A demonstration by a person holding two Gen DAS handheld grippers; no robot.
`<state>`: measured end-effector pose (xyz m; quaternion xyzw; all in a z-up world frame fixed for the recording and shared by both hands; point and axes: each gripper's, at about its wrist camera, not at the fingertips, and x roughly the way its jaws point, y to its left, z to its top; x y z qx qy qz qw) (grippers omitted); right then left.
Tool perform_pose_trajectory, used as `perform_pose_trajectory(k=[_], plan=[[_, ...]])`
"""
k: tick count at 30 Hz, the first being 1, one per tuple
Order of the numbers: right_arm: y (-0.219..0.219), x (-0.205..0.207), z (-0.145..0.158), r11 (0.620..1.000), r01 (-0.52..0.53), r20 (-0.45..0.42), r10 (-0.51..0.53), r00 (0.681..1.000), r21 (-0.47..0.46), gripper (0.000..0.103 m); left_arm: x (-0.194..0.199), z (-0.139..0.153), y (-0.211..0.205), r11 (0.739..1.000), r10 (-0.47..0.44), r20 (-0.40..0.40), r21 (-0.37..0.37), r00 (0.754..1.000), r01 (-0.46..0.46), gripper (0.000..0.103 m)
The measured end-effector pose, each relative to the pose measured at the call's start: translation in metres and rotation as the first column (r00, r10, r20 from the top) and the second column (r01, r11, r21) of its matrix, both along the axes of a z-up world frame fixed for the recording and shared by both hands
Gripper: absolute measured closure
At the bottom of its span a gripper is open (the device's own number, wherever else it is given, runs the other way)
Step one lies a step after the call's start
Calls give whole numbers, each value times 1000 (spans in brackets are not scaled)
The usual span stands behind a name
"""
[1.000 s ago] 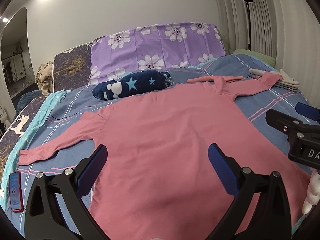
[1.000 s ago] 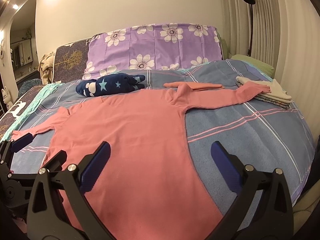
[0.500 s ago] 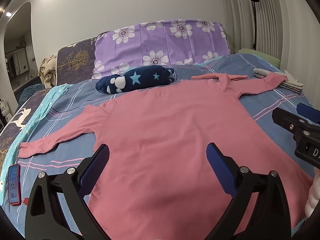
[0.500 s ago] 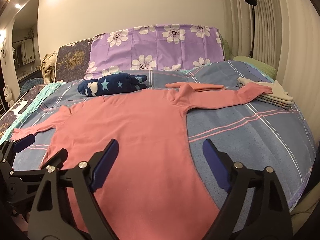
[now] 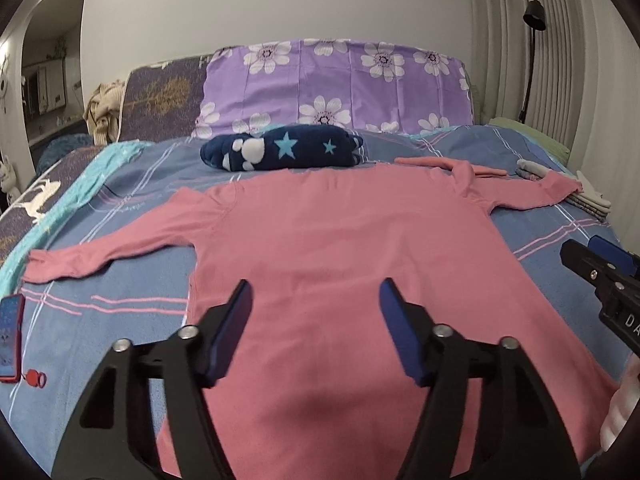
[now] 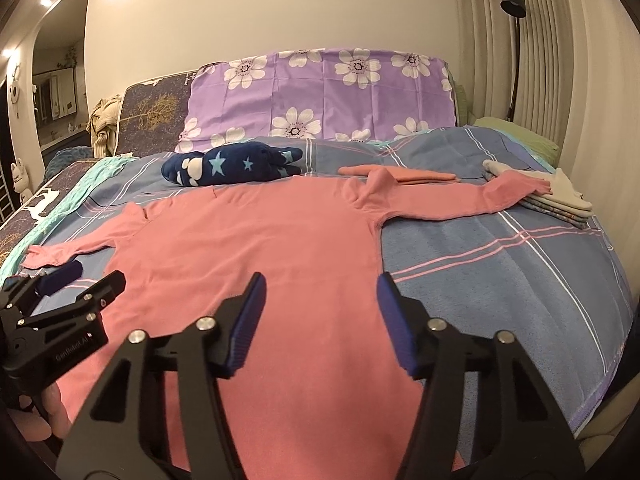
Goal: Fold small clothes
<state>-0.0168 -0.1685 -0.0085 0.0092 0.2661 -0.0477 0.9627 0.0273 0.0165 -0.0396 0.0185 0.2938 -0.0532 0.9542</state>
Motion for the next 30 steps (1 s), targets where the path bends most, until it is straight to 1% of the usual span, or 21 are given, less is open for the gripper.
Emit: perform_pose_trajectory(k=[1,2,3,7,11,19,22,27,30], plan=[[1,0,0,1000,-2,-1,2,1000,1,55,1,-1,0,1000,3,-6,4,1000,-3,49],[1,0,-1,1000,-8,-1,8,1000,7,60,0,-2,0,1000,4,-6,7,1000,-4,51],[1,0,-1,1000,-14,-2,14,1000,14,63,0,-3,1,1000,-1,-7,7,1000,1,52],[3,1,-2,999,-28,-1,28,1000,20,67,-4,-2,2,1000,-13,9,-3,1000,13,52],[5,3,-3,996,-70,-21,72,997,62,72,-7,0,9,997,-21,32,-69,999,24,55],[12,9,-6,994,-86,-44,88,995,61,72,-1,1,15,998,-24,28,-56,999,26,56],[17,12,-5,995,-94,-41,95,995,40,72,1,0,18,998,-27,26,-54,999,29,55],[24,20,-7,994,-104,-59,106,993,31,71,10,-4,29,996,-22,-12,-82,1000,21,55],[27,25,-8,994,-103,-68,106,992,40,68,14,-7,34,997,-24,-26,-76,999,22,56]])
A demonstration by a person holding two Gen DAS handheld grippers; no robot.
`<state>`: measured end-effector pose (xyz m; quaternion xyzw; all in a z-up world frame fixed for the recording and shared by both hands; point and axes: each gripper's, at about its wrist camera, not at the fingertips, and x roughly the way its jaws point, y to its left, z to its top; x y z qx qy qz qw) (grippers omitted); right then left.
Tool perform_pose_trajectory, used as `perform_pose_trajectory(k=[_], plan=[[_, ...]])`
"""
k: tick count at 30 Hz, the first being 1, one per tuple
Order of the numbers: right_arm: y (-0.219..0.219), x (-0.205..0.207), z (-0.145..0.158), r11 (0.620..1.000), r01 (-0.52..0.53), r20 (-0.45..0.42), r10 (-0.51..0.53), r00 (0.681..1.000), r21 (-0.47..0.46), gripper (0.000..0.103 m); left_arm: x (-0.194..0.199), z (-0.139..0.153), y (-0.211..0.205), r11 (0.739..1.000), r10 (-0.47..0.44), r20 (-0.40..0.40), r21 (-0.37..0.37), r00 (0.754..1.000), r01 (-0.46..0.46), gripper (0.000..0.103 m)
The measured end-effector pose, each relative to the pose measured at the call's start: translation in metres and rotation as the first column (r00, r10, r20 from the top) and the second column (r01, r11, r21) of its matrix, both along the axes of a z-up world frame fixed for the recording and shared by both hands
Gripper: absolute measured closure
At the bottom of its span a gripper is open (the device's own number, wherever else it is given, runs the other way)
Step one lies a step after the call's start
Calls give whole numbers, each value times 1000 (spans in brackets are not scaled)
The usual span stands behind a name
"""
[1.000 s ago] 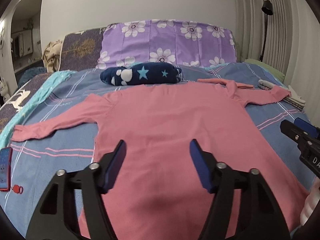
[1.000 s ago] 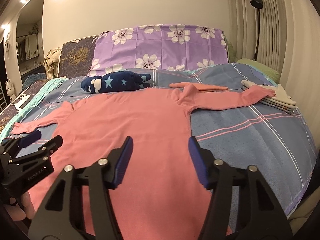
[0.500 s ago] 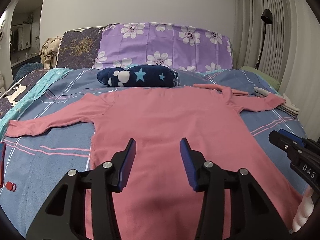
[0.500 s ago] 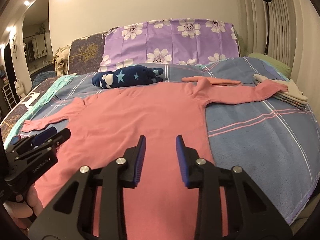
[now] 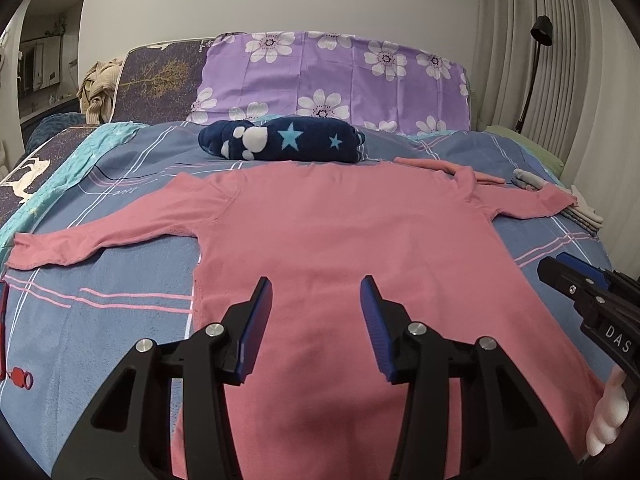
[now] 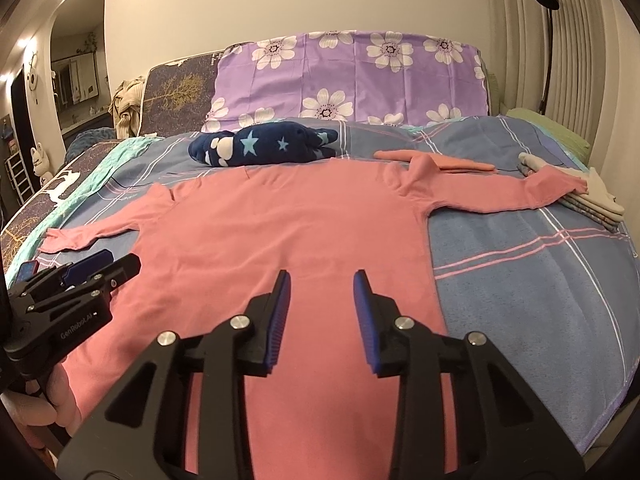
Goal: Fold small clothes
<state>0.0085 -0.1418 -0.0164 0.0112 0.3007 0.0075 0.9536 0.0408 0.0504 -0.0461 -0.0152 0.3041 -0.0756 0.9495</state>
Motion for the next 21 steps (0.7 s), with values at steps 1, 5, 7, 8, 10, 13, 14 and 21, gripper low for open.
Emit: perform_pose_trajectory(k=[1,5,7,8,10,13,14,21], plan=[[2,2,0,1000,0,-2,0,1000,1,67,1,0,1,1000,-4,-2,3,1000,4,55],[9,10,-2,1000,-8,-17,8,1000,-7,63,5,1,9,1000,4,-1,4,1000,-4,55],[13,15,-3,1000,-17,-30,16,999,-13,61,8,1,17,1000,12,-10,-12,1000,-13,55],[14,17,-3,1000,-23,-34,22,999,-15,59,11,1,24,999,15,-22,-33,1000,-15,55],[16,20,-3,999,-30,-35,29,999,-24,56,15,2,39,997,23,-44,-73,999,-26,55],[19,25,-3,998,-32,-31,31,999,-48,51,26,0,82,986,82,-89,-137,993,-94,54],[19,26,-4,998,-35,-34,33,999,-57,49,31,-3,108,977,145,-106,-139,984,-159,54],[23,43,-6,987,-83,-62,75,995,-139,42,57,-42,286,801,496,-298,-204,816,-562,55]])
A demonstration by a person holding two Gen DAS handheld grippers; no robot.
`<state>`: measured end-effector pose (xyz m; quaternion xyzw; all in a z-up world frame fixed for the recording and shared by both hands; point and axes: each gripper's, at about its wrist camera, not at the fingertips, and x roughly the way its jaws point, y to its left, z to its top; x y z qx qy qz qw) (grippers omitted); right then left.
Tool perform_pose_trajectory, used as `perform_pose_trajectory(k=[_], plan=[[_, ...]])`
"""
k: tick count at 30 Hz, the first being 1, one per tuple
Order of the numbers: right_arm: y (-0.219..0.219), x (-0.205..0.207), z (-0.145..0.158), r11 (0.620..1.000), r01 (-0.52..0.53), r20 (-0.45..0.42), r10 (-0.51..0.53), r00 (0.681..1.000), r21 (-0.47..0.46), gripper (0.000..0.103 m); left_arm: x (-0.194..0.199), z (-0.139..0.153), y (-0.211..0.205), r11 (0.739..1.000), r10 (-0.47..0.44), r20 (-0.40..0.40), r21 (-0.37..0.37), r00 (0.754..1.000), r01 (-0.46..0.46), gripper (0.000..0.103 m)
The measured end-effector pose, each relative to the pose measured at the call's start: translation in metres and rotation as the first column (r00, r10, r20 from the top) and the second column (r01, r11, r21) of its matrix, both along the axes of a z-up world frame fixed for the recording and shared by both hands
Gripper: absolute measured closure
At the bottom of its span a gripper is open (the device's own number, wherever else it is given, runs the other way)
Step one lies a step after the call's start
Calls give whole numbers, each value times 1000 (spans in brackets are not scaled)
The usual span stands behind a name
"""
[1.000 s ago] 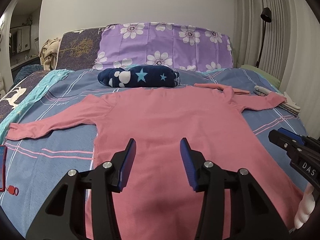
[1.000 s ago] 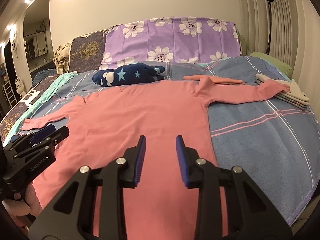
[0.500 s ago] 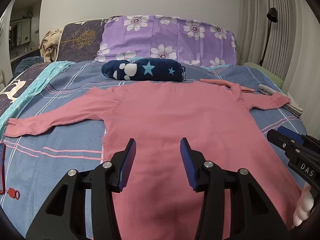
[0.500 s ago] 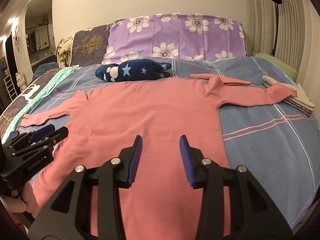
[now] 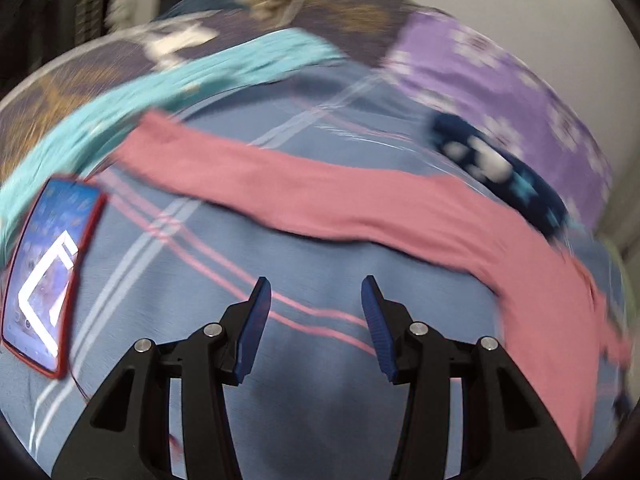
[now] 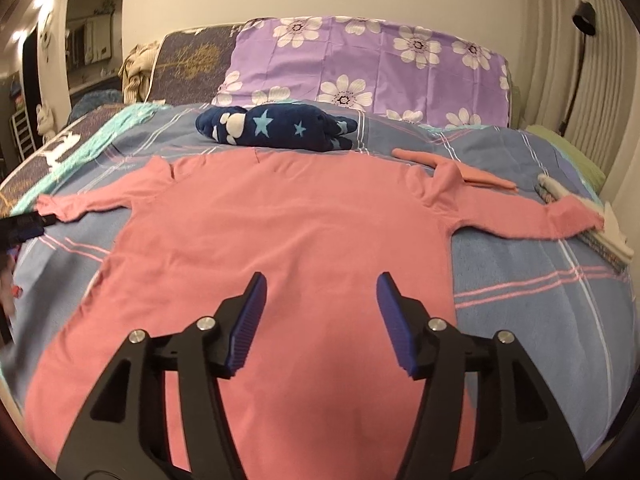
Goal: Fold small clothes
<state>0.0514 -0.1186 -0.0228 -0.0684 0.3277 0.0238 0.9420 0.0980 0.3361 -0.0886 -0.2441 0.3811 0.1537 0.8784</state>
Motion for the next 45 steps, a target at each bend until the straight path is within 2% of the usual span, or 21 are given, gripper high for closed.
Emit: perform_pose_trajectory(k=[2,4,6,8,10,12,14,17,19,21,23,24,26,29,31,33,34,36,40,42,45], plan=[[-1,8,0,1000,-18,-14,18,1000,-1,41,4,-13,44,990,87,-20,-107,996,-88,56],[-3,18,-1,999,-35,-40,36,999,22,40,10,-29,82,960,158,-32,-227,987,-162,56],[-4,27,-2,998,-41,-61,44,997,46,40,17,-34,101,934,203,-7,-299,979,-196,56],[-6,35,-4,998,-37,-78,41,996,56,39,25,-31,110,927,241,11,-297,970,-227,56],[-6,42,-6,998,-28,-85,33,996,51,39,34,-29,117,929,280,4,-251,960,-270,56],[-7,46,-8,999,-26,-87,30,996,48,39,42,-29,125,922,317,2,-236,949,-307,62],[-8,48,-11,999,-27,-91,31,995,47,38,48,-29,132,917,348,-1,-209,937,-341,101],[-13,52,-16,999,-25,-97,29,995,41,37,54,-19,135,922,349,1,-177,937,-344,101],[-19,58,-20,999,-15,-105,19,994,41,37,66,14,106,961,273,71,-57,959,-269,101],[-24,63,-22,999,-1,-114,7,993,51,37,79,47,67,987,156,139,17,978,-160,101],[-29,67,-22,997,10,-120,-2,993,72,37,95,75,17,997,17,192,73,981,-32,101],[-31,67,-21,997,12,-118,-3,993,79,37,104,91,-20,992,-82,217,114,973,58,101],[-35,64,-19,997,14,-104,-6,995,79,37,114,106,-76,968,-224,242,166,944,188,101],[-43,60,-18,997,26,-95,-19,995,70,37,126,109,-173,889,-448,238,215,862,403,101],[-53,58,-19,997,48,-102,-41,994,62,37,129,95,-238,809,-585,208,217,784,547,101],[-63,57,-21,996,71,-114,-64,991,59,37,129,74,-284,744,-667,172,211,725,634,100],[-70,57,-22,994,86,-127,-78,989,62,37,128,59,-307,710,-702,140,213,699,671,100],[-79,58,-24,992,104,-149,-92,985,77,37,127,35,-333,669,-739,86,211,668,713,99],[-88,68,-24,989,102,-180,-81,980,110,36,127,0,-343,626,-774,18,165,633,762,92],[-84,76,-22,988,77,-189,-51,981,130,37,131,-6,-329,635,-770,29,119,637,763,88],[-76,101,-20,963,24,-245,44,969,267,44,136,-7,-313,654,-757,74,70,650,753,80]])
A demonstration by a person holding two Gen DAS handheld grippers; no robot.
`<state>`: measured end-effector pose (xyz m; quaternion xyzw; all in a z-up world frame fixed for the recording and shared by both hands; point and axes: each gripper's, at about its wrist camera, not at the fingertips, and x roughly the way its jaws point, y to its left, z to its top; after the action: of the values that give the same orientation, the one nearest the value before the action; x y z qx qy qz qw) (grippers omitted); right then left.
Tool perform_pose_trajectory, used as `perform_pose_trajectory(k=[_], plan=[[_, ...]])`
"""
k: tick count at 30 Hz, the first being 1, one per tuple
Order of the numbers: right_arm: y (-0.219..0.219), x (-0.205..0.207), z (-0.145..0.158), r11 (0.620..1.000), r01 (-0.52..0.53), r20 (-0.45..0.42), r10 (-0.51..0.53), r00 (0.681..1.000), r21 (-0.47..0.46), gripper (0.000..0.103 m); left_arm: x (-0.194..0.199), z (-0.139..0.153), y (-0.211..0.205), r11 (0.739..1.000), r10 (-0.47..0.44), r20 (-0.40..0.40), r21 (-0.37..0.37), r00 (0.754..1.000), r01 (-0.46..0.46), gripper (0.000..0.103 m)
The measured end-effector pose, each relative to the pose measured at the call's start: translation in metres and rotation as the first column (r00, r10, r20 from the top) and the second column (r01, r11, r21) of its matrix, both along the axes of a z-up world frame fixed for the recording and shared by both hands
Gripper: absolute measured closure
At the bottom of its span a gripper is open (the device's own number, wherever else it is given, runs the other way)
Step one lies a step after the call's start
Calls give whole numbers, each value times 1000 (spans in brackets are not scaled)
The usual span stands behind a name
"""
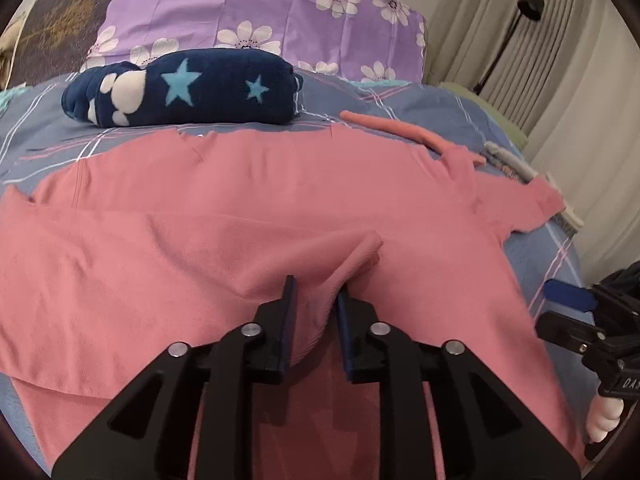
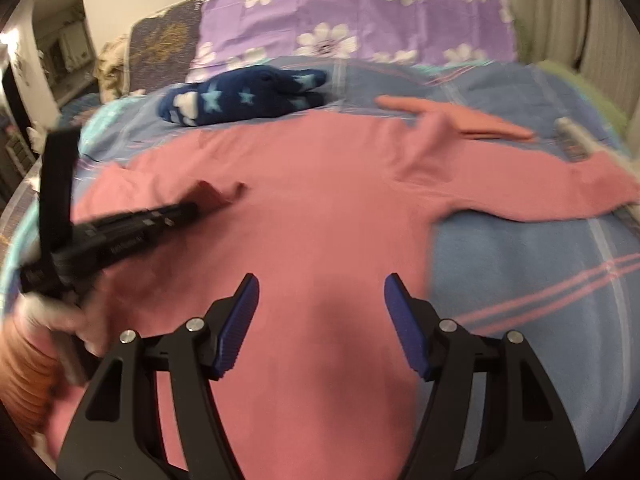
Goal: Fold small clothes
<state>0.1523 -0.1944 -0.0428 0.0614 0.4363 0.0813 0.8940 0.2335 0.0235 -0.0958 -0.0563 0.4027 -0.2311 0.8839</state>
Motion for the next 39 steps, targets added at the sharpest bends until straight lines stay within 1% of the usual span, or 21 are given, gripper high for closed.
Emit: perform_pose_trajectory(k=[3,6,8,10,14,16,17,18,19,21,22,24,27,29,30,31,32,34,35,37,39], plan=[[9,24,-3,992,-33,-64,41,997,121,51,-7,0,-1,999,-6,-3,-32,1000,6,78],[20,48,-7,986,-34,-118,54,992,164,51,-6,0,-9,999,-33,-2,-39,999,33,78],[26,65,-10,982,-27,-155,57,986,189,51,-4,1,-14,998,-48,0,-40,999,48,87],[32,85,-13,975,-18,-197,63,978,220,51,-5,0,-15,997,-63,1,-46,998,63,91],[49,119,-25,974,-4,-264,66,962,227,51,-7,1,-14,995,-75,9,-58,997,76,96],[59,131,-34,968,-19,-296,95,950,249,52,-8,1,-15,994,-86,15,-66,996,87,97],[62,134,-37,966,-27,-302,107,947,257,69,-9,2,-14,994,-88,17,-67,996,89,98],[68,136,-38,964,-40,-303,122,945,261,95,-10,2,-15,993,-93,21,-70,995,94,98],[72,137,-36,967,-51,-289,125,949,251,98,-10,3,-14,993,-96,25,-73,995,98,99],[75,135,-20,971,-67,-209,117,971,231,99,-11,7,-14,992,-98,33,-78,995,100,100],[74,132,-4,970,-93,-152,129,980,225,99,-9,12,-16,992,-95,35,-83,995,97,100],[70,130,17,974,-105,-90,126,988,201,99,-5,26,-24,990,-109,47,-82,993,112,100],[47,128,49,984,-86,-8,89,996,154,99,-1,59,-49,986,-145,113,-69,983,153,100],[25,127,60,992,-59,28,57,998,110,99,0,73,-67,980,-177,138,-69,974,188,96],[15,128,60,996,-45,39,42,998,83,98,-1,77,-76,979,-183,145,-67,972,194,92],[1,129,55,999,-19,44,17,999,47,98,-4,77,-81,977,-190,150,-66,970,202,79],[-11,130,48,999,0,35,-1,999,35,92,-6,76,-83,977,-194,152,-64,969,205,68],[-34,133,24,998,41,-26,-40,999,43,77,-12,69,-78,980,-185,148,-39,971,193,65],[-45,132,12,996,65,-54,-62,997,56,66,-14,64,-72,984,-170,139,-20,975,175,64],[-63,126,-6,990,98,-88,-89,992,101,65,-17,51,-44,995,-99,110,29,989,97,64],[-69,118,-18,987,89,-104,-75,992,137,65,-18,42,-11,997,-14,99,76,995,7,63]])
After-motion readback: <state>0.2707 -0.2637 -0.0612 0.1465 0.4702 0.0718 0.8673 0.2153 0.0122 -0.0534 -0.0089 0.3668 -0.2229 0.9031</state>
